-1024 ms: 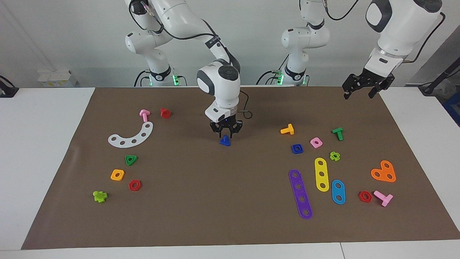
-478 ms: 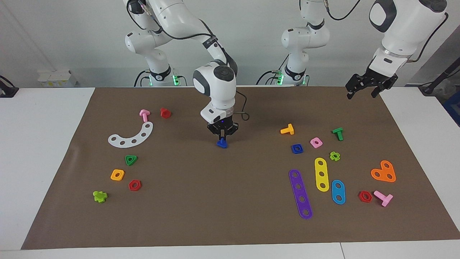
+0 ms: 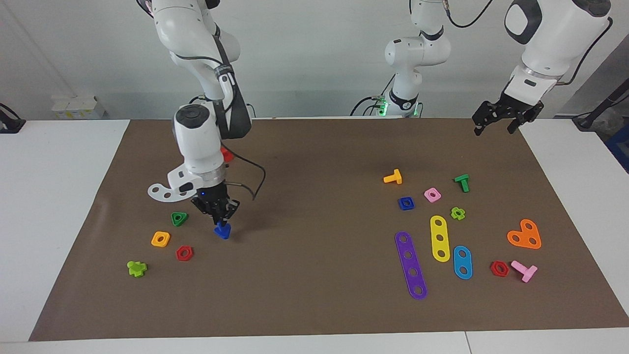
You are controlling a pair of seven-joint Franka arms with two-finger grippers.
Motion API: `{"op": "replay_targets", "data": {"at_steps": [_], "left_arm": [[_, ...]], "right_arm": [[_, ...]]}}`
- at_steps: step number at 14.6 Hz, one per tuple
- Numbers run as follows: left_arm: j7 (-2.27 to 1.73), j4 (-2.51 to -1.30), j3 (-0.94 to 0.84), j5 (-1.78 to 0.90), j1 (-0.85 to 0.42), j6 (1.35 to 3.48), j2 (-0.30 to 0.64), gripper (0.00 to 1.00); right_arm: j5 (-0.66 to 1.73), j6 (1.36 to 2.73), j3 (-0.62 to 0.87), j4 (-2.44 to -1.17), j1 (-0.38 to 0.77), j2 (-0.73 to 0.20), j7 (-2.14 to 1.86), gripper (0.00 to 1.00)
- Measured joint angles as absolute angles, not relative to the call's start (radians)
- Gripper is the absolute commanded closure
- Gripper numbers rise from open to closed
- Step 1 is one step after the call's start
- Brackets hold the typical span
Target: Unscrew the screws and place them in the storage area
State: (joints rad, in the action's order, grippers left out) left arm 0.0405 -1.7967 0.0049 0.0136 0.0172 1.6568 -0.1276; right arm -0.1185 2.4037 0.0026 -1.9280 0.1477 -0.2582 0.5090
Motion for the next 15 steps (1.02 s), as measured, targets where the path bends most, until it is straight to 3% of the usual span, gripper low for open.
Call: {"op": "replay_targets", "data": {"at_steps": [9, 10, 11, 12, 15], "left_arm": [[0.041, -1.797, 0.005, 0.014, 0.017, 1.657, -0.128, 0.0], [0.041, -1.797, 0.005, 0.014, 0.017, 1.657, -0.128, 0.0], [0.041, -1.797, 0.005, 0.014, 0.017, 1.657, -0.128, 0.0], [0.041, -1.797, 0.005, 0.014, 0.017, 1.657, -0.128, 0.0], [0.041, -1.797, 0.005, 0.014, 0.017, 1.657, -0.128, 0.0]], "right_arm": [[-0.088, 2.357, 0.004, -1.935, 0.063, -0.3, 0.39, 1.0], [-0.083, 2.356, 0.006, -1.936, 0.063, -0.303, 0.39, 0.85], [-0.082, 2.355, 0.007, -1.938, 0.063, -0.304, 0.389, 0.12], [-0.082, 2.355, 0.008, -1.938, 0.063, -0.304, 0.387, 0.0], [-0.081, 2.356, 0.009, -1.931, 0.063, -0.304, 0.385, 0.0]]}}
